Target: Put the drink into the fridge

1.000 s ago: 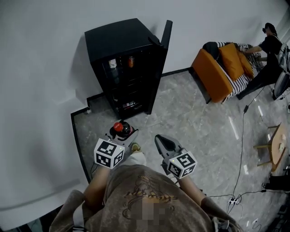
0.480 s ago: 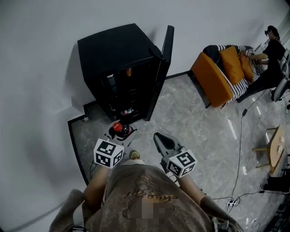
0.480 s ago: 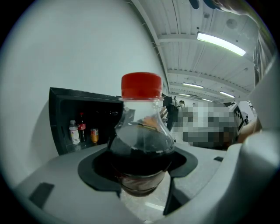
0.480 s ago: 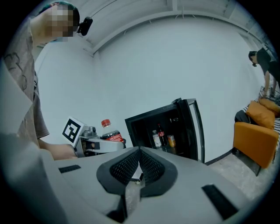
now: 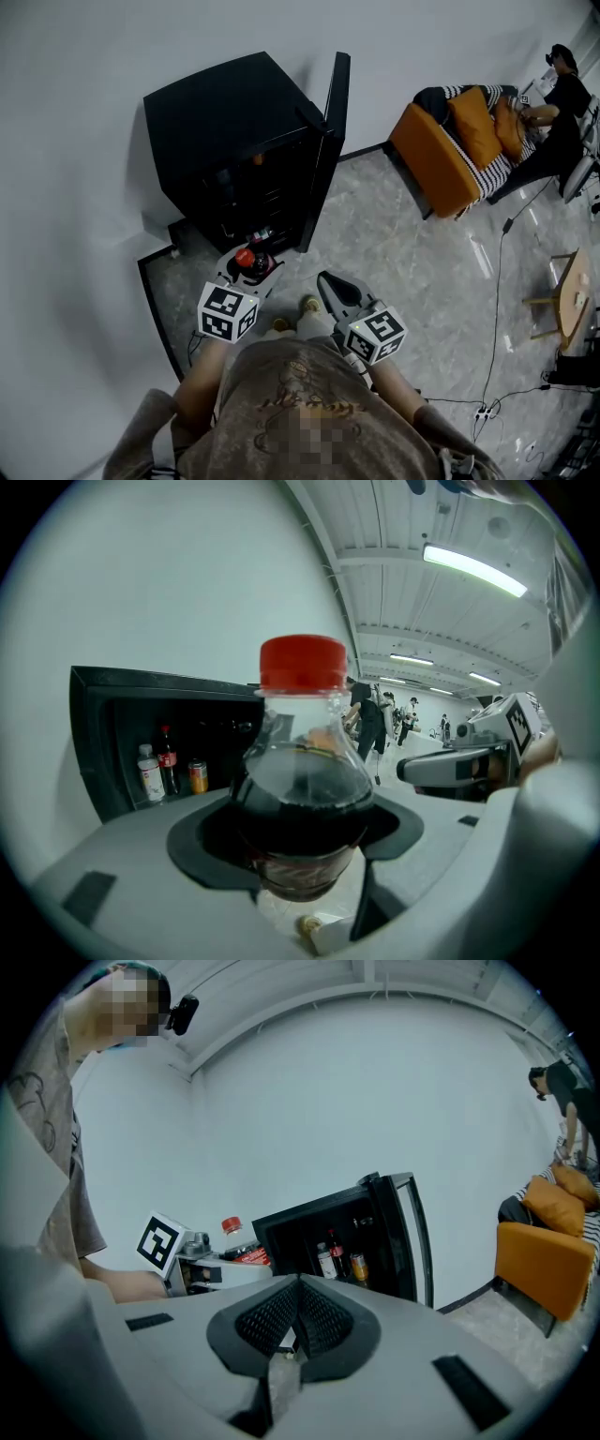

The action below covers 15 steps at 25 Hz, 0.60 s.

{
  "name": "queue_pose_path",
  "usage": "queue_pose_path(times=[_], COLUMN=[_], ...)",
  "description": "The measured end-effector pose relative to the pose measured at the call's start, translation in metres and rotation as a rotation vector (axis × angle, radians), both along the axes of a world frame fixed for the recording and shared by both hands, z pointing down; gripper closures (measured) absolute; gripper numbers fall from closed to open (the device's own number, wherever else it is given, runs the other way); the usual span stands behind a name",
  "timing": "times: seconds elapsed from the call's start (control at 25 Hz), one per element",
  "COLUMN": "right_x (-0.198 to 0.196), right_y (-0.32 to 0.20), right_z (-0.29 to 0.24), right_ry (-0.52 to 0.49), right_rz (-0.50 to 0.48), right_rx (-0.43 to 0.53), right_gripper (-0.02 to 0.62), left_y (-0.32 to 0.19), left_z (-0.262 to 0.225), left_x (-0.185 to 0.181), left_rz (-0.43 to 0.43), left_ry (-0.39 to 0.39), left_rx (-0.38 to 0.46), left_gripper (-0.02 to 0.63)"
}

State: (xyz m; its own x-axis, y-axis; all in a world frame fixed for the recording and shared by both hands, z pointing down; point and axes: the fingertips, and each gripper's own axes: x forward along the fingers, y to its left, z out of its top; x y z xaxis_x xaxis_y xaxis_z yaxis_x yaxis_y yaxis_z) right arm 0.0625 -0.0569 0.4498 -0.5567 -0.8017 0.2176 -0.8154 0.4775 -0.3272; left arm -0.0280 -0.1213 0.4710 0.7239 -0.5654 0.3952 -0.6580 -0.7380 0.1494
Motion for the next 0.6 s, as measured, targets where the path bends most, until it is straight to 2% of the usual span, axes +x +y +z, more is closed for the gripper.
queue_pose_path(times=[0.6], right_x=[0.006], right_y=[-0.084], right_z=[-0.004], right_ry=[0.003], right_rz=[-0.083], right_rx=[0.020], right_gripper=[0.574], left_y=[-0.061], left_z=[0.005], left_x=[0.005], left_rz=[-0.071], left_ry=[-0.040], left_rx=[0.005], left_gripper=[0.295])
